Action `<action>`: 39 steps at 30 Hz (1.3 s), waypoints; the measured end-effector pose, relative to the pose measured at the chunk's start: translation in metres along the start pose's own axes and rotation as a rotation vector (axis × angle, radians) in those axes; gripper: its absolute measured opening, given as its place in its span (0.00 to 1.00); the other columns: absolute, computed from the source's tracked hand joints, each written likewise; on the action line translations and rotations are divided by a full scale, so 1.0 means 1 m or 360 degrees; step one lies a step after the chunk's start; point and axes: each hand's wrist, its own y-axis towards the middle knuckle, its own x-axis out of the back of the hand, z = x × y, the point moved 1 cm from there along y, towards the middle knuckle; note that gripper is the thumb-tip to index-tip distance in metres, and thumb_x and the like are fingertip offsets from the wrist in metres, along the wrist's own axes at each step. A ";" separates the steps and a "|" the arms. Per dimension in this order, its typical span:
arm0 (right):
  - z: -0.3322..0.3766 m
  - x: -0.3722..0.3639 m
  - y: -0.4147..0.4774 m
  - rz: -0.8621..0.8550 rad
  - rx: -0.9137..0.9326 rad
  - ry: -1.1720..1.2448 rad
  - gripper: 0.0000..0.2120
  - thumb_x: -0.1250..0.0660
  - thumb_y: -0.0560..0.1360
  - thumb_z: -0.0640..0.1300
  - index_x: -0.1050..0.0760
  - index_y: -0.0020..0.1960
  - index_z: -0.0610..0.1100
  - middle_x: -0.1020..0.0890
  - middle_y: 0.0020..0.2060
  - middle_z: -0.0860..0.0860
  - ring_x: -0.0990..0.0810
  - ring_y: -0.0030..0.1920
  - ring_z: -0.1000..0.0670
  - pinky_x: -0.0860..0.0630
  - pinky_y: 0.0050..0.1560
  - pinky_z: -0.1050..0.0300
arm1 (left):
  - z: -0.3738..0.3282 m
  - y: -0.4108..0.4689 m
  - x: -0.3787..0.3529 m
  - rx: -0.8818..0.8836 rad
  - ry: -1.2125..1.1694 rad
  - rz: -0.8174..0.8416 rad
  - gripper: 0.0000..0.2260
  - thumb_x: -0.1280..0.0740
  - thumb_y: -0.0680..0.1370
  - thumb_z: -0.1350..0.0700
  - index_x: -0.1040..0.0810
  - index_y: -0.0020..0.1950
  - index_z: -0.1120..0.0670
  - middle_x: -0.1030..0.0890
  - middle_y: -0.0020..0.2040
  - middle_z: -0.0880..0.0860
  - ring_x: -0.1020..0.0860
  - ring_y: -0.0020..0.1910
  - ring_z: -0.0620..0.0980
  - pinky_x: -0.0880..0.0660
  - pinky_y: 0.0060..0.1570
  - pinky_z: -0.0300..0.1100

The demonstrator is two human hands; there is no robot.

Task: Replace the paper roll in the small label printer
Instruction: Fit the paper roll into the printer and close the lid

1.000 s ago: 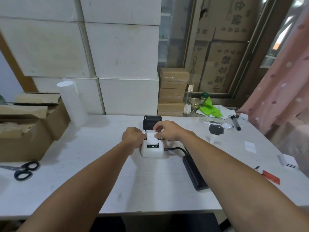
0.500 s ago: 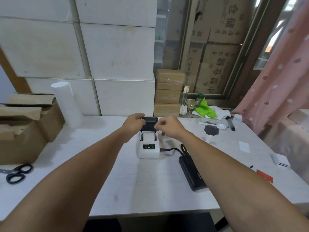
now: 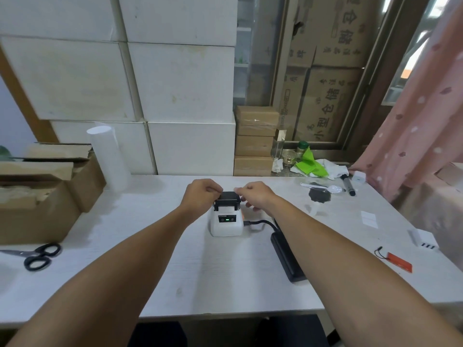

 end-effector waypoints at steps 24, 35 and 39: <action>-0.011 -0.014 -0.006 0.0251 -0.0194 0.0164 0.22 0.22 0.73 0.54 0.20 0.58 0.40 0.13 0.54 0.42 0.14 0.57 0.41 0.18 0.58 0.44 | 0.040 -0.001 0.000 0.0301 -0.0361 0.0143 0.20 0.28 0.78 0.57 0.23 0.70 0.54 0.22 0.65 0.53 0.22 0.64 0.53 0.24 0.64 0.49; -0.004 -0.006 -0.001 0.0058 -0.0067 0.0045 0.17 0.27 0.78 0.54 0.16 0.55 0.39 0.12 0.48 0.44 0.11 0.48 0.45 0.18 0.46 0.53 | 0.046 0.003 0.002 0.0214 -0.0286 0.0066 0.19 0.30 0.77 0.63 0.21 0.69 0.59 0.18 0.64 0.56 0.19 0.60 0.55 0.22 0.64 0.51; 0.005 0.000 -0.001 0.0061 -0.0122 0.0273 0.15 0.29 0.80 0.50 0.19 0.57 0.38 0.12 0.48 0.39 0.11 0.42 0.45 0.16 0.47 0.53 | 0.042 0.008 0.006 0.0236 -0.0268 -0.0019 0.16 0.31 0.76 0.66 0.17 0.63 0.57 0.16 0.60 0.55 0.17 0.56 0.53 0.22 0.63 0.48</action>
